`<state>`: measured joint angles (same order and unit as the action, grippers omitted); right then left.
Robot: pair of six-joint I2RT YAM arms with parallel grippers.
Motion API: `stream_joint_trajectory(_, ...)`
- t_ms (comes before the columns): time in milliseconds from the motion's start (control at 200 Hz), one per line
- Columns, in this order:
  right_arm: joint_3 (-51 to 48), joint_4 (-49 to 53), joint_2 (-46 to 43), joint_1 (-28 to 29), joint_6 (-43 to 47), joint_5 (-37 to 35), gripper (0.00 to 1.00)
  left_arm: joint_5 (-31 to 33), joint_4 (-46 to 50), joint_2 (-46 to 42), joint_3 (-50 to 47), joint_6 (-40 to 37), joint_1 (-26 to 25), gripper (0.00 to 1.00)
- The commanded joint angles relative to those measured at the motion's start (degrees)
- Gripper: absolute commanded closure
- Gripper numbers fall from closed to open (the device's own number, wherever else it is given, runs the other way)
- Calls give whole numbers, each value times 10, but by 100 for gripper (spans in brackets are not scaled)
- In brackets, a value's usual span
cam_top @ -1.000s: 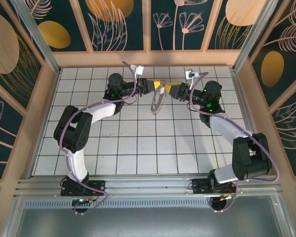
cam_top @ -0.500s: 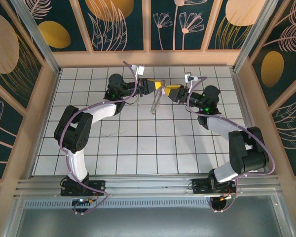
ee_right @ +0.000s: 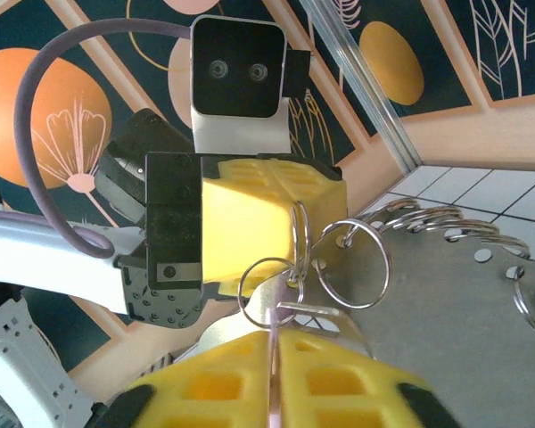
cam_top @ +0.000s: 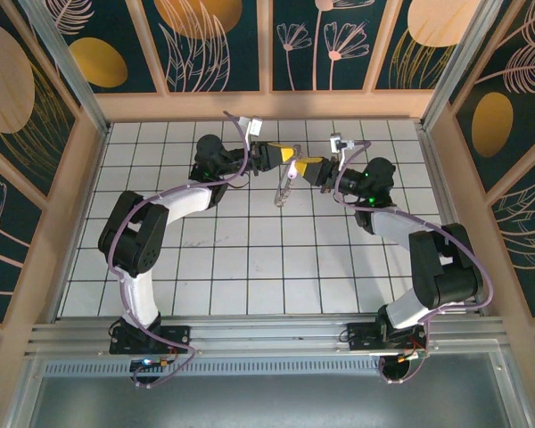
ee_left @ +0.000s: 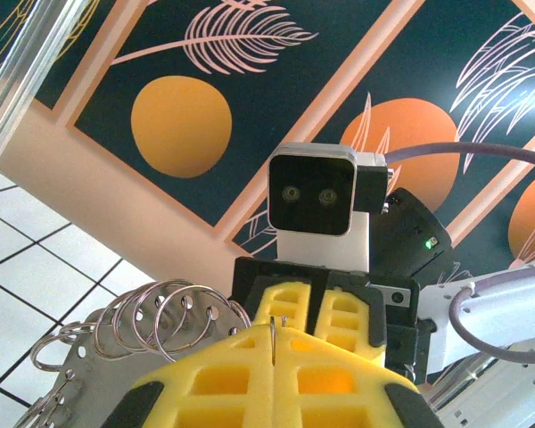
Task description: Put the keys on the keyring
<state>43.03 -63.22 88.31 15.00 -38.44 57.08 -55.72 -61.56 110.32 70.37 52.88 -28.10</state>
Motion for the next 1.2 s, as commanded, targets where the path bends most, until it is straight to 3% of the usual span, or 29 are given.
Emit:
stream_joint_trajectory(0, -8, -30, -9, 4, 0, 12, 96, -5, -44, -6, 3, 8, -1, 100)
stream_joint_trajectory(35, -8, -27, -11, 3, 0, 11, 100, -4, -44, -6, 3, 8, -1, 100)
stream_joint_trajectory(435, 3, 68, -26, 34, 49, -13, 100, 27, -39, -28, -10, -11, -1, 100)
stream_joint_trajectory(791, 24, 74, 12, 46, 35, -51, 100, 33, -52, -33, -18, -5, -2, 100)
stream_joint_trajectory(1086, 31, 77, 35, 52, 21, -43, 100, 46, -77, -32, -26, 6, -2, 100)
stream_joint_trajectory(1196, 51, 117, 35, 68, 42, -50, 100, 51, -94, -28, -30, 14, -4, 100)
